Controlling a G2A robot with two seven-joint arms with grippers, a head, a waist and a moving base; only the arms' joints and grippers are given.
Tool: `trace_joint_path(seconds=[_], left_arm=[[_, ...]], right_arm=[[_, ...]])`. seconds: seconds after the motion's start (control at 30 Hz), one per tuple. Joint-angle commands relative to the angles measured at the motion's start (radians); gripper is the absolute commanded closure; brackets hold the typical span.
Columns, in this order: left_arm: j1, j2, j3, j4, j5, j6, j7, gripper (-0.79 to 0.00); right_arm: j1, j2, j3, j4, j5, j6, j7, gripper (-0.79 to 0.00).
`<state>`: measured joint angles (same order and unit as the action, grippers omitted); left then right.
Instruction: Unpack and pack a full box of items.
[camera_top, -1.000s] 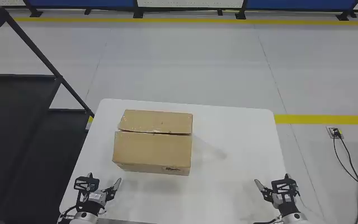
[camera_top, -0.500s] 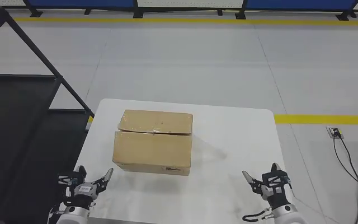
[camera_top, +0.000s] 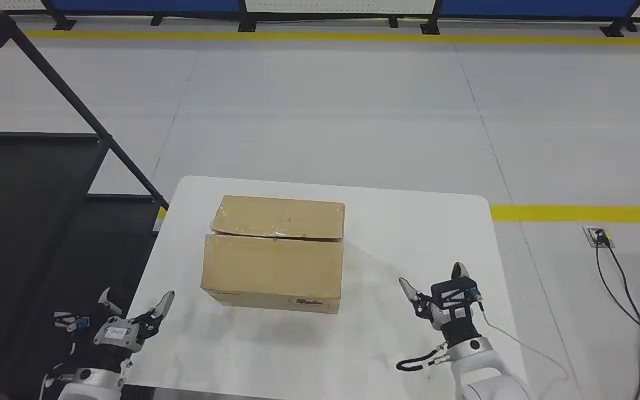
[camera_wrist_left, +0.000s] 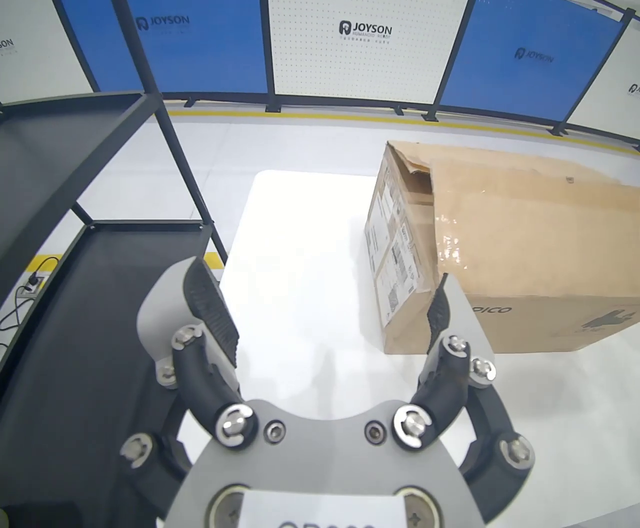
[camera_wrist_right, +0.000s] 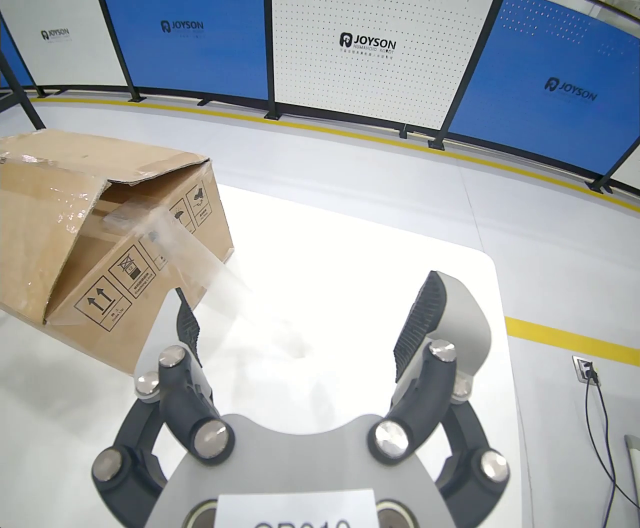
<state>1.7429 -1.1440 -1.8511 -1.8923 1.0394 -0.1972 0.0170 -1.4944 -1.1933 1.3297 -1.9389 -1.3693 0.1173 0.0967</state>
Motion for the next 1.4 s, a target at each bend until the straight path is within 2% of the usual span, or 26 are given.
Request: trace_joint_path(seconds=[0.0,0.17,0.27,0.43,0.63,0.77,0.83,1.13,1.2,1.37], left_arm=[[0.000,0.000,0.000,0.000,0.000,0.000,0.000,-0.785],[-0.013,-0.001,0.006,0.003,-0.030,0.001,-0.016,-0.785],[-0.069,0.002,0.011,0.001,-0.035,-0.019,-0.041,-0.785],[-0.185,0.007,0.027,0.049,-0.115,-0.084,-0.117,-0.785],[-0.357,0.016,0.026,0.154,-0.389,-0.151,-0.315,-0.785],[-0.439,0.026,0.028,0.226,-0.518,-0.189,-0.472,-0.785],[-0.452,0.031,0.024,0.241,-0.540,-0.202,-0.523,-0.785],[-0.448,0.031,0.032,0.241,-0.551,-0.205,-0.526,-0.785],[-0.459,0.029,0.057,0.251,-0.587,-0.191,-0.545,-0.785],[-0.528,0.035,0.092,0.299,-0.677,-0.192,-0.637,-0.785]], right_arm=[[0.000,0.000,0.000,0.000,0.000,0.000,0.000,-0.785],[0.000,0.000,0.000,0.000,0.000,0.000,0.000,-0.785],[0.042,-0.005,-0.031,0.010,0.069,-0.077,0.024,-0.785],[0.192,-0.022,-0.076,0.102,0.344,-0.253,0.081,-0.785],[0.397,-0.043,-0.106,0.318,0.744,-0.467,0.169,-0.785],[0.511,-0.056,-0.132,0.483,1.012,-0.597,0.268,-0.785],[0.519,-0.057,-0.136,0.493,1.029,-0.607,0.282,-0.785],[0.514,-0.057,-0.137,0.490,1.036,-0.613,0.276,-0.785],[0.516,-0.061,-0.144,0.512,1.112,-0.649,0.283,-0.785],[0.602,-0.073,-0.197,0.614,1.253,-0.717,0.407,-0.785]])
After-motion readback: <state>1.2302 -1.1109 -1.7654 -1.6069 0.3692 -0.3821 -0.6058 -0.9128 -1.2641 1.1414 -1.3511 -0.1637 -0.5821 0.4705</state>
